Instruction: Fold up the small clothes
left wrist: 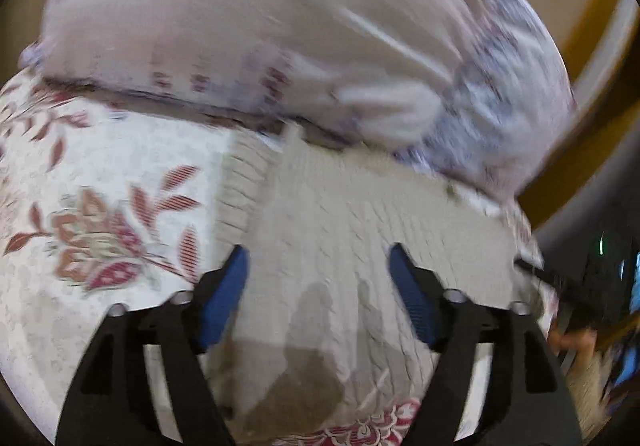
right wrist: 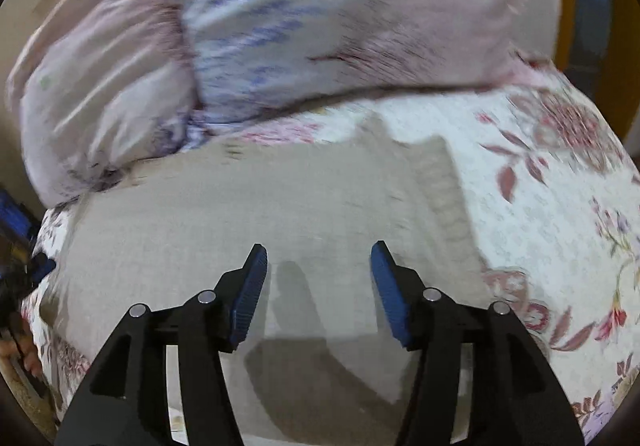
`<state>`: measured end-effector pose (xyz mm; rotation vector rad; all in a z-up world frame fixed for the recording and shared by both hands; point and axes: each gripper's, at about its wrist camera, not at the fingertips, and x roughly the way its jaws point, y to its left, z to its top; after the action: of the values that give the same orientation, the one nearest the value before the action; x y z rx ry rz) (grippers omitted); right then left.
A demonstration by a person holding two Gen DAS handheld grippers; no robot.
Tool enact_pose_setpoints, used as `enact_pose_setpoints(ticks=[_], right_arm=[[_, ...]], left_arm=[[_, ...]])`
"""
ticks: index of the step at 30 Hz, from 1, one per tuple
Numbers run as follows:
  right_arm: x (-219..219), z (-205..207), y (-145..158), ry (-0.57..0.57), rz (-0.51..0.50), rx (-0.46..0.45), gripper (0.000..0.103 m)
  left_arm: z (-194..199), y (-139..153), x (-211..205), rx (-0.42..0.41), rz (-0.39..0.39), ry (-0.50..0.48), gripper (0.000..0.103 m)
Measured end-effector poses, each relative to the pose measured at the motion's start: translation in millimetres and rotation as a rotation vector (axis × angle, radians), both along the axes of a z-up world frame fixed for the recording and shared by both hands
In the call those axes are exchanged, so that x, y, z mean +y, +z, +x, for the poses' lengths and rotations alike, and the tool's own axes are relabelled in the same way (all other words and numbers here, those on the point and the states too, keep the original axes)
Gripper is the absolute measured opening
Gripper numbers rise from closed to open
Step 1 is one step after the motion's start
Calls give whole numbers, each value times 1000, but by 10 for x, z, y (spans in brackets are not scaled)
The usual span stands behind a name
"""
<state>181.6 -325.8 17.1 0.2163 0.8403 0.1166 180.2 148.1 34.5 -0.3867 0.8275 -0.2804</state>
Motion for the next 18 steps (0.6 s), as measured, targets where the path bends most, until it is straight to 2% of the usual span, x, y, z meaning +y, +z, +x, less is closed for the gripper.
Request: enact_pose_setpoints(ticks=[3,4,7,10,12,14,16,18], right_arm=[[290,33,42,104,-17,-27,59],[385,52,32,128,-25,-28,59],[623,101,-5,175,-48,-29,59],[823,146,-41,201,-57,-29,62],[916,163,-66,203,-83,-35,67],[1024,215,-168,211,-148,-3,71],[1113,195,-219,215,-213,-28,73],[1118,190,-227,214,-225,-33,73]], left_arm=[[79,-22,264,41,-74,82,82],[117,-63,355,67,-123,101,82],[172,-167,504,122,-230,122,82],[217,-251,532,158,-299,122,82],[248,-287,505,173,-324,118,82],[274,-302,462,174,-331,116,82],[297,-303,424,172,-328,112,82],[314,-304,395,175,-333,99,80]])
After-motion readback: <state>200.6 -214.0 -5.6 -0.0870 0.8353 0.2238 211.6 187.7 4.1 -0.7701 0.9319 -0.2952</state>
